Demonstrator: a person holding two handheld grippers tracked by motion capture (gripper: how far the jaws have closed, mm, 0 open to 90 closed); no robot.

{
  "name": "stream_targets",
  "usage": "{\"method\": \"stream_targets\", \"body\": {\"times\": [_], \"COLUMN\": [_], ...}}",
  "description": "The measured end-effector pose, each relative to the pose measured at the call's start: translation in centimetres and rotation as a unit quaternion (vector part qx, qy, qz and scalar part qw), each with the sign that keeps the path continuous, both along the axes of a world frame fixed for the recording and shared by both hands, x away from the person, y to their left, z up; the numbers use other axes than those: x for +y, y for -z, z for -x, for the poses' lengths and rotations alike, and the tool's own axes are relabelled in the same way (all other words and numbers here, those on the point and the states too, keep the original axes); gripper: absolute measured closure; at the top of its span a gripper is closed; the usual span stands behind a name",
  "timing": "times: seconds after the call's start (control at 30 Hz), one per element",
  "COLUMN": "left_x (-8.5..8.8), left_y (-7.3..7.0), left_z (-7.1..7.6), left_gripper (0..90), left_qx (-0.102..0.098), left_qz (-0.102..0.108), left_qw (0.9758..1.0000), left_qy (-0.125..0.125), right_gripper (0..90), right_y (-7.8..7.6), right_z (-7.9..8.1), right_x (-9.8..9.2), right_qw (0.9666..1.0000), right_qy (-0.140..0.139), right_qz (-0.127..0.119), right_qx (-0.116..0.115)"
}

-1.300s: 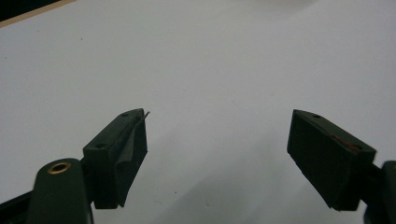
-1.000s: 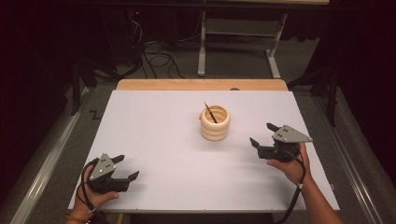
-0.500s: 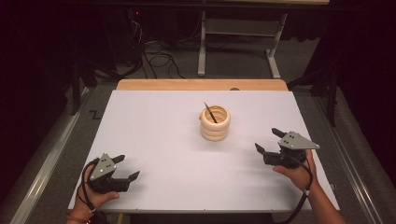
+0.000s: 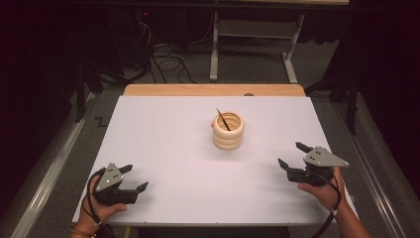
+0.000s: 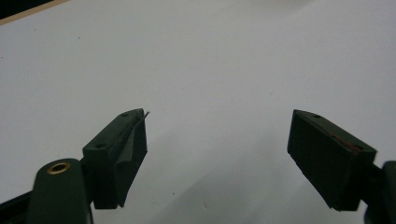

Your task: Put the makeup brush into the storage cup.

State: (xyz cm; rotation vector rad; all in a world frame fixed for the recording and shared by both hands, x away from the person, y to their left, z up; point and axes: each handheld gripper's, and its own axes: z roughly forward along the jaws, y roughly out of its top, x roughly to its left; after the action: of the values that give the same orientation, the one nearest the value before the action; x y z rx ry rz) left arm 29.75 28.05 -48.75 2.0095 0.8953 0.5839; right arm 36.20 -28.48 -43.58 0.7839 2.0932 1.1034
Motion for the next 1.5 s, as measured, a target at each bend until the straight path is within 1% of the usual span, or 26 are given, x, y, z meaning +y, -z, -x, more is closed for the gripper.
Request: {"method": "stream_targets", "body": {"times": [0.07, 0.13, 0.23, 0.37, 0.4, 0.57, 0.67, 0.73, 0.8, 0.83, 0.87, 1.1, 1.2, 1.23, 1.3, 1.33, 1.43, 1.5], "left_x": [0.0, 0.0, -0.1, -0.1, -0.1, -0.1, -0.2, -0.2, -0.2, -0.2, -0.2, -0.3, -0.4, -0.4, -0.4, -0.4, -0.4, -0.4], "left_y": [0.0, 0.0, 0.0, 0.0, 0.0, 0.1, 0.1, 0.1, 0.1, 0.1, 0.1, 0.1, 0.1, 0.1, 0.1, 0.1, 0.1, 0.1], "left_z": [0.0, 0.0, 0.0, -0.1, -0.1, -0.2, -0.2, -0.3, -0.3, -0.3, -0.3, -0.3, -0.4, -0.4, -0.3, -0.3, -0.3, -0.3], "left_gripper": [20.6, 20.6, 20.6, 20.6, 20.5, 20.6, 20.5, 20.5, 20.5, 20.5, 20.5, 20.4, 20.4, 20.4, 20.4, 20.5, 20.4, 20.4], "left_qx": [0.000, 0.000, 0.000, 0.001, 0.001, 0.001, 0.001, 0.002, 0.002, 0.002, 0.003, 0.004, 0.004, 0.004, 0.003, 0.002, 0.001, 0.001], "left_qz": [-0.001, -0.001, -0.001, -0.001, -0.002, -0.002, -0.002, -0.003, -0.002, -0.002, -0.002, -0.005, -0.006, -0.007, -0.009, -0.009, -0.009, -0.008], "left_qw": [1.0000, 1.0000, 1.0000, 1.0000, 1.0000, 1.0000, 1.0000, 1.0000, 1.0000, 1.0000, 1.0000, 1.0000, 1.0000, 1.0000, 0.9999, 0.9999, 1.0000, 1.0000], "left_qy": [0.000, 0.000, 0.000, 0.001, 0.001, 0.002, 0.002, 0.003, 0.003, 0.004, 0.004, 0.005, 0.005, 0.005, 0.005, 0.004, 0.003, 0.003], "right_gripper": [21.7, 21.7, 21.6, 21.6, 21.6, 21.6, 21.6, 21.6, 21.6, 21.6, 21.6, 21.6, 21.6, 21.6, 21.6, 21.5, 21.6, 21.6], "right_y": [0.1, 0.2, 0.4, 0.7, 0.7, 1.0, 1.2, 1.4, 1.6, 1.7, 1.8, 2.5, 2.8, 2.8, 2.8, 2.9, 3.1, 3.3], "right_z": [0.2, 0.4, 0.6, 0.9, 1.0, 1.3, 1.4, 1.5, 1.7, 1.7, 1.8, 2.4, 2.8, 2.9, 3.1, 3.2, 3.5, 3.7], "right_x": [-0.2, -0.3, -0.6, -0.9, -1.0, -1.4, -1.6, -1.7, -2.0, -2.1, -2.2, -3.0, -3.5, -3.7, -4.1, -4.3, -4.7, -5.0], "right_qw": [1.0000, 1.0000, 1.0000, 1.0000, 1.0000, 0.9999, 0.9999, 0.9998, 0.9998, 0.9998, 0.9998, 0.9997, 0.9997, 0.9997, 0.9997, 0.9997, 0.9996, 0.9995], "right_qy": [-0.003, -0.001, -0.001, -0.001, 0.000, 0.001, 0.002, 0.002, 0.003, 0.002, 0.003, 0.004, 0.005, 0.006, 0.010, 0.011, 0.014, 0.016], "right_qz": [-0.003, -0.001, 0.000, 0.003, 0.002, 0.010, 0.007, 0.011, 0.007, 0.008, 0.011, 0.008, 0.011, 0.005, 0.005, -0.001, 0.001, -0.002], "right_qx": [0.003, 0.000, 0.006, 0.006, 0.010, 0.011, 0.016, 0.016, 0.019, 0.016, 0.019, 0.025, 0.022, 0.023, 0.022, 0.023, 0.024, 0.027]}}
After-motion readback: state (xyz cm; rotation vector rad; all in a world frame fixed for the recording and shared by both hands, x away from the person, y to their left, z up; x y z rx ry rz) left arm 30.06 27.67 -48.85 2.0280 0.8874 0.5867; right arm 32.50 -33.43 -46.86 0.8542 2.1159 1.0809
